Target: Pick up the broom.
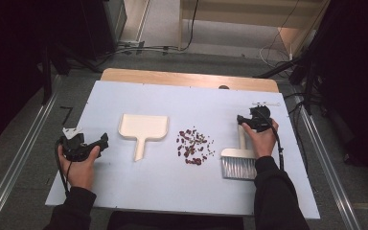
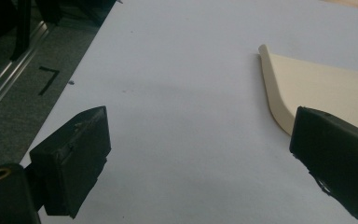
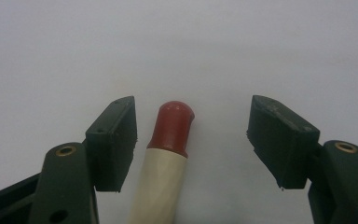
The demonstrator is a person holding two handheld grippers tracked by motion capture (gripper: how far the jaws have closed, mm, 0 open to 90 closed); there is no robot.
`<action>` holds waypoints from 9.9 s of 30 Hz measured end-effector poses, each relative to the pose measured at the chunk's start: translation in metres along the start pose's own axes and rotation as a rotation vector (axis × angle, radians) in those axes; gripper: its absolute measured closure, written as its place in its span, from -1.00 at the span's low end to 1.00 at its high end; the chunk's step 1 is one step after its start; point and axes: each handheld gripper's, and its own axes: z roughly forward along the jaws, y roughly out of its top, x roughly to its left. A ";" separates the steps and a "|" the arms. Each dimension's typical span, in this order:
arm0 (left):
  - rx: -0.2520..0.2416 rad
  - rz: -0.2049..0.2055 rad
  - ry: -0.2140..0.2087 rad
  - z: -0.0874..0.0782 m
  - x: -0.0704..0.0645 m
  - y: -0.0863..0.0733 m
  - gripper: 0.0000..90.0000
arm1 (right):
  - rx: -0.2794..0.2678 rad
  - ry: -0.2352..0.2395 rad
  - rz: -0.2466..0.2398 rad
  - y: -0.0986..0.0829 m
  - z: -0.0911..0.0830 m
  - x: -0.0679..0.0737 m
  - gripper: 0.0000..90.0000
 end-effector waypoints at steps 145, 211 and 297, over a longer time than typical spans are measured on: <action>0.168 0.245 -0.729 0.022 -0.350 -0.007 -0.49 | -0.318 0.033 0.008 0.005 -0.102 0.023 0.51; 0.158 0.225 -0.748 0.029 -0.416 -0.029 0.53 | -0.336 0.019 0.005 0.004 -0.101 0.028 0.50; 0.168 0.213 -0.885 0.005 -0.293 0.047 0.60 | -0.157 0.765 -0.296 -0.031 -0.092 0.045 -0.24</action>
